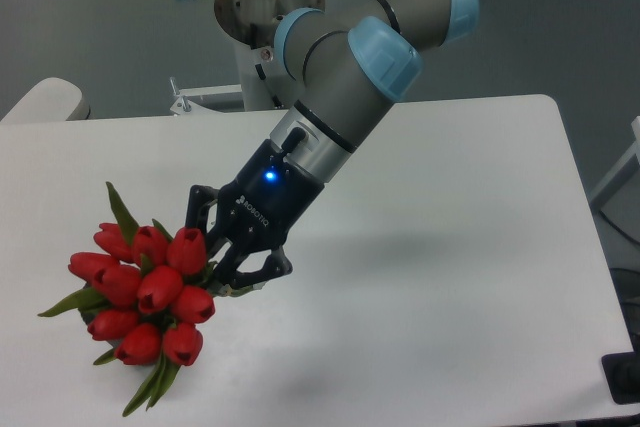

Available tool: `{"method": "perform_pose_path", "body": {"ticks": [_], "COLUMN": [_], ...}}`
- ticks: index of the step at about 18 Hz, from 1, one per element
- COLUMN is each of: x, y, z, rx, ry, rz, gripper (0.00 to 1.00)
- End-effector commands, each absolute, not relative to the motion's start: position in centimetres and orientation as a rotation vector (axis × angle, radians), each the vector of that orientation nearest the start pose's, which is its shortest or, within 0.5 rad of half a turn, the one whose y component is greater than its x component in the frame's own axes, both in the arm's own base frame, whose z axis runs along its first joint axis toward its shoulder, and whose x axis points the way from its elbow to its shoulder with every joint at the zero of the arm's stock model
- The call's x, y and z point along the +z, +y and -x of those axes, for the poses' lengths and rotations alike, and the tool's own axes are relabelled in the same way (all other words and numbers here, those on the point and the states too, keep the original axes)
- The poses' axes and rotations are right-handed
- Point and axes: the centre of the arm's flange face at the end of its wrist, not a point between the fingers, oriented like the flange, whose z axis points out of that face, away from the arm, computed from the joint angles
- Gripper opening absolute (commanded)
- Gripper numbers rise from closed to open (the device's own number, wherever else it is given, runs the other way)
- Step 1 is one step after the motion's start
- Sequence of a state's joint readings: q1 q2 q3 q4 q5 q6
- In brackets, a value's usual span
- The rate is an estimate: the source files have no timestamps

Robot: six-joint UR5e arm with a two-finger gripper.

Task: Insert the flowers into the vase
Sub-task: 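Carry the red tulip bunch with the gripper toward the grey vase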

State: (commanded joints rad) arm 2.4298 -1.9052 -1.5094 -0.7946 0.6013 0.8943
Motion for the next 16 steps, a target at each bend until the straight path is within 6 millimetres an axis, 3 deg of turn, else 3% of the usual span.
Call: {"method": "perform_pose_path", "body": {"ticks": [16], "x": [45.9], "y": [59.1], "z": [31.8], "rx": [-0.313], "ry": [0.330], "rz": [2.070], "gripper": [0.22]}}
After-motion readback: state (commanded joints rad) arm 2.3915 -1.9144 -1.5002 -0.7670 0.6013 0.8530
